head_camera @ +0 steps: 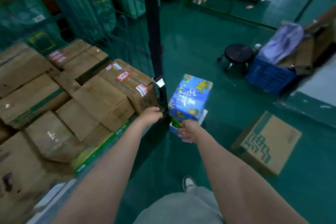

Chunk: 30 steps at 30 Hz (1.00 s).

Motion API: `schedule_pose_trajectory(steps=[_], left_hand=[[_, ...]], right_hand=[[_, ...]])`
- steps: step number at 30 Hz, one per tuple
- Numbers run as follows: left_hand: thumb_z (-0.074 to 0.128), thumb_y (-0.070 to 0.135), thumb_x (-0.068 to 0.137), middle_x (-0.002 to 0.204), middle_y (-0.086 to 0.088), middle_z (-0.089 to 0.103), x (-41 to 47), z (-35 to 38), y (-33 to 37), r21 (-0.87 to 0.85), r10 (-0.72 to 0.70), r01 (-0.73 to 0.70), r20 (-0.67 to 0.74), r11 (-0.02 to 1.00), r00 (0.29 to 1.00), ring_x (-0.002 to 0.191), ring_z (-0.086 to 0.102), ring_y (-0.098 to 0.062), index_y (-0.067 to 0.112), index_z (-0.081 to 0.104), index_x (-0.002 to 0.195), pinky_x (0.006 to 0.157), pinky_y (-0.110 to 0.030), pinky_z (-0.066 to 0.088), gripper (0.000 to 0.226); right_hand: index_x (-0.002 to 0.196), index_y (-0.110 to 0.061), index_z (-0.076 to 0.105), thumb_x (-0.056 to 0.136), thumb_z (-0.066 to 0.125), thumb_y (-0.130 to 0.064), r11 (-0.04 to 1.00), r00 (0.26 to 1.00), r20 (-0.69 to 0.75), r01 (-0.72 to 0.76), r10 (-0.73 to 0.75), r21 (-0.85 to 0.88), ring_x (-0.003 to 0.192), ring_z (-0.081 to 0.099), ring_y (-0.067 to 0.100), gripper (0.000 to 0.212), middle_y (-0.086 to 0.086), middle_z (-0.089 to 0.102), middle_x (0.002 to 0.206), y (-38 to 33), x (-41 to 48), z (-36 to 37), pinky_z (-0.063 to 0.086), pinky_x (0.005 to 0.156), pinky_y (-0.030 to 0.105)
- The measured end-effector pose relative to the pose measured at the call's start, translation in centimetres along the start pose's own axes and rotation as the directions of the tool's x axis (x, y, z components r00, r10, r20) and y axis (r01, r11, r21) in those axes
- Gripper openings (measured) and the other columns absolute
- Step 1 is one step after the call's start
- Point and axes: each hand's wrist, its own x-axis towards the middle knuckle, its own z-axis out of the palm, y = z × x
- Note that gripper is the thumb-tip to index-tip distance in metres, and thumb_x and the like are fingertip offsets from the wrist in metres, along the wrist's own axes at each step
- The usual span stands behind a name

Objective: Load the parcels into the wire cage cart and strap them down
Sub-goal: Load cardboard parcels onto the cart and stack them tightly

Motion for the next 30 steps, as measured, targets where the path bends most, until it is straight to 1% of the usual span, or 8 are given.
schedule_pose_trajectory(steps=[3,9,15,19,22,25,27,30], left_hand=[[0.052,0.014,0.093,0.143,-0.005,0.044,-1.2,2.3,0.5,0.083,0.052,-0.059,0.091,0.995,0.994,0.129,0.043,-0.019,0.01,0.046,0.138,0.099,-0.021,0.033,0.046],[0.046,0.016,0.096,0.137,-0.004,0.047,-3.5,7.2,2.3,0.202,0.086,-0.142,0.263,0.969,0.961,0.119,0.048,-0.02,0.013,0.044,0.14,0.085,-0.025,0.033,0.044],[0.045,0.018,0.097,0.139,-0.002,0.044,-4.9,14.0,4.7,0.29,0.084,-0.209,0.392,0.934,0.916,0.125,0.044,-0.021,0.013,0.042,0.14,0.084,-0.026,0.029,0.044],[0.044,0.018,0.096,0.116,-0.001,0.051,-4.7,18.7,6.6,0.334,0.05,-0.219,0.447,0.917,0.893,0.101,0.044,-0.02,0.02,0.053,0.122,0.061,-0.024,0.03,0.028],[0.046,0.02,0.096,0.143,-0.001,0.041,-4.1,22.5,8.5,0.357,0.033,-0.216,0.454,0.909,0.89,0.118,0.047,-0.021,0.017,0.039,0.142,0.083,-0.027,0.036,0.047],[0.046,0.022,0.096,0.15,-0.003,0.034,-3.5,27.3,10.8,0.383,0.005,-0.224,0.497,0.896,0.868,0.134,0.036,-0.022,0.019,0.035,0.145,0.104,-0.034,0.03,0.05],[0.045,0.022,0.096,0.151,-0.003,0.032,-2.4,30.8,11.9,0.379,-0.003,-0.228,0.522,0.897,0.853,0.135,0.034,-0.024,0.019,0.033,0.146,0.106,-0.036,0.029,0.051],[0.044,0.022,0.096,0.148,-0.004,0.035,-0.8,34.3,12.5,0.388,-0.006,-0.23,0.521,0.893,0.854,0.127,0.04,-0.022,0.02,0.031,0.146,0.094,-0.03,0.033,0.052]], right_hand=[[0.11,-0.014,0.043,0.098,0.036,-0.018,0.993,0.998,-0.062,-0.012,0.019,0.117,0.072,0.054,0.022,0.014,0.01,0.053,0.107,3.3,-1.0,-1.8,0.042,0.09,0.038],[0.11,-0.012,0.047,0.098,0.038,-0.02,0.956,0.977,-0.198,-0.016,0.078,0.295,0.075,0.055,0.024,0.017,0.01,0.058,0.097,8.5,-3.3,-6.2,0.042,0.069,0.031],[0.133,-0.004,0.043,0.1,0.035,-0.016,0.888,0.947,-0.267,-0.035,0.176,0.459,0.095,0.06,0.031,0.036,0.018,0.054,0.131,13.7,-4.8,-12.1,0.043,0.086,0.038],[0.138,-0.004,0.04,0.1,0.035,-0.018,0.866,0.931,-0.286,-0.058,0.227,0.496,0.096,0.054,0.029,0.04,0.018,0.055,0.125,15.8,-5.0,-16.4,0.042,0.076,0.034],[0.14,-0.005,0.038,0.1,0.036,-0.02,0.864,0.927,-0.298,-0.054,0.23,0.501,0.095,0.053,0.027,0.042,0.016,0.055,0.124,16.6,-4.5,-19.9,0.041,0.079,0.034],[0.136,-0.004,0.04,0.099,0.038,-0.019,0.855,0.91,-0.322,-0.064,0.262,0.515,0.093,0.051,0.027,0.04,0.017,0.054,0.125,18.2,-3.4,-24.3,0.045,0.085,0.039],[0.125,-0.005,0.045,0.097,0.039,-0.017,0.849,0.888,-0.349,-0.083,0.301,0.522,0.08,0.048,0.025,0.031,0.015,0.053,0.109,19.6,-2.3,-27.1,0.047,0.086,0.042],[0.093,-0.009,0.045,0.094,0.039,-0.014,0.846,0.846,-0.382,-0.137,0.37,0.515,0.059,0.037,0.019,0.008,0.009,0.044,0.084,21.4,-0.7,-29.9,0.039,0.061,0.031]])
